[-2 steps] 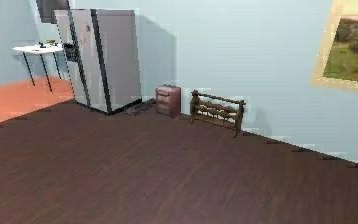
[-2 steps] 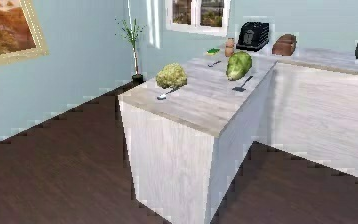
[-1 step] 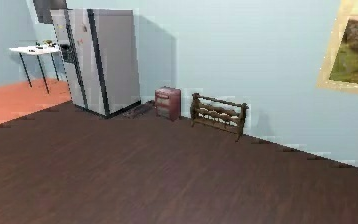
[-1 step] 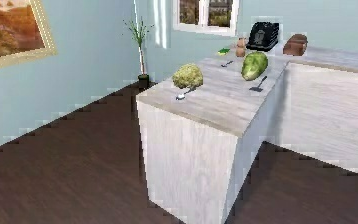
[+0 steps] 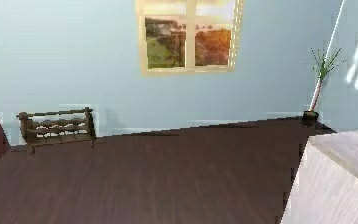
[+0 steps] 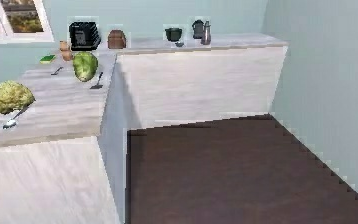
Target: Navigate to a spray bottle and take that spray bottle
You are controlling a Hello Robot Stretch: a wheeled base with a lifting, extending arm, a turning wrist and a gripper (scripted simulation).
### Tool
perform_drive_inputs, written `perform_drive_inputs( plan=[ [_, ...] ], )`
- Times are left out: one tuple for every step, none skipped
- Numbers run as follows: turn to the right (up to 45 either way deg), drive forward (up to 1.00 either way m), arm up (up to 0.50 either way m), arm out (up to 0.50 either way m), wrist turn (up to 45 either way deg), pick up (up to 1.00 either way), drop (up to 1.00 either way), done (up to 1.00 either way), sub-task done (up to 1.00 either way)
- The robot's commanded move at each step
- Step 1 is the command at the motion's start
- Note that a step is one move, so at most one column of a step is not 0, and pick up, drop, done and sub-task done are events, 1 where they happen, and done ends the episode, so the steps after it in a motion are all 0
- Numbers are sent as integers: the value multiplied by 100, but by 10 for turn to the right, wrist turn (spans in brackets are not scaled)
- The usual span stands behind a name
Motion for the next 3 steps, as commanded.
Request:
perform_drive_inputs(
  plan=[
    [450,0,0,0,0,0,0,0,0],
    [450,0,0,0,0,0,0,0,0],
    [240,0,0,0,0,0,0,0,0]
  ],
)
